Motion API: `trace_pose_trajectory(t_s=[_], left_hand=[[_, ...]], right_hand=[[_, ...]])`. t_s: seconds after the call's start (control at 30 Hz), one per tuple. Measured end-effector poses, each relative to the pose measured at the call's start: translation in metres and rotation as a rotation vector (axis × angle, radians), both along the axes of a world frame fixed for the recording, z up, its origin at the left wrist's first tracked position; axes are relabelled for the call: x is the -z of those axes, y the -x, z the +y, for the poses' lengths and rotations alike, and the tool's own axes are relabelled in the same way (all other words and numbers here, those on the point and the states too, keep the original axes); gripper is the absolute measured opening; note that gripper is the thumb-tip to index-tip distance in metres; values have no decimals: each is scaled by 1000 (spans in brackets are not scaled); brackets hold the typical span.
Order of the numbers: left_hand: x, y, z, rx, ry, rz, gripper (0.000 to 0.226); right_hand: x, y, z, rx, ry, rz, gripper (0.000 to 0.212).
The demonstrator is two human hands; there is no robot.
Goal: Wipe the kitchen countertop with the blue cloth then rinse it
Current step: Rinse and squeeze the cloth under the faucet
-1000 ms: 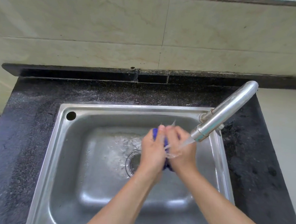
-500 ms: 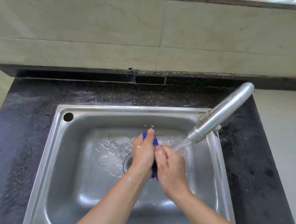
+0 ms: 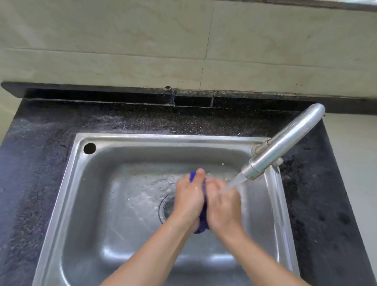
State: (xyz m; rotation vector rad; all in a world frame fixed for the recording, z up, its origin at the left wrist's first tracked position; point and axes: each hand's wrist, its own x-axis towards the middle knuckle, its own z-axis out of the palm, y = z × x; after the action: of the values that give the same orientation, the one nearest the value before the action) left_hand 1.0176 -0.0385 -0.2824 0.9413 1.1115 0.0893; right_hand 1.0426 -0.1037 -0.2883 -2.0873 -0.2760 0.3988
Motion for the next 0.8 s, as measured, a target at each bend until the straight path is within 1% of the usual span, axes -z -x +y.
trace_pose_trajectory(t_s=[0.03,0.07,0.13,0.17,0.2,0.23,0.3,0.33,0.43,0.5,0.57,0.6,0.63,0.67,0.7,0.73,0.77,0.8], left_hand=[[1,-1,5,-33,-39,-20,39],[0,1,4,-31,-53,-26,38],[-6,3,-9,37,-7,-42,32],[-8,3,-13,74,12,-31,32],[-9,3,-13,99,16,-9,34],[-8,3,-8,91,-11,5,37],[-3,2,3,9,-34,-10,39],[-5,3,4,-16,-16,-26,36],[-18,5,-10,30,139,-126,26],[-21,6,-4,46,188,-159,27],[-19,7,17,-7,174,-191,39],[-18,9,26,-29,168,-205,46],[-18,11,34,-48,151,-211,49],[-14,13,40,-64,113,-205,47],[-10,14,44,-72,68,-201,45],[-6,16,46,-90,29,-199,42],[-4,16,47,-109,-3,-187,38],[-2,16,47,-130,-20,-162,35]], right_hand=[[-6,10,0,-59,-30,-6,42],[-5,7,0,-49,-21,18,44],[4,-21,1,124,31,69,44],[6,-31,2,173,22,94,40],[7,-31,3,163,15,88,37],[4,-21,3,110,2,65,38],[-3,5,3,-6,-33,65,42],[-1,7,2,-12,-44,81,43],[18,-33,-2,123,18,139,37],[23,-52,-8,110,29,180,35],[16,-57,-20,50,-75,251,30],[10,-58,-31,-38,-113,312,24],[5,-60,-43,-178,-78,375,23],[2,-61,-53,-326,17,438,29],[1,-61,-60,-429,125,494,37],[2,-60,-64,-454,186,525,40],[4,-60,-66,-417,162,540,42],[5,-60,-63,-325,87,569,39]])
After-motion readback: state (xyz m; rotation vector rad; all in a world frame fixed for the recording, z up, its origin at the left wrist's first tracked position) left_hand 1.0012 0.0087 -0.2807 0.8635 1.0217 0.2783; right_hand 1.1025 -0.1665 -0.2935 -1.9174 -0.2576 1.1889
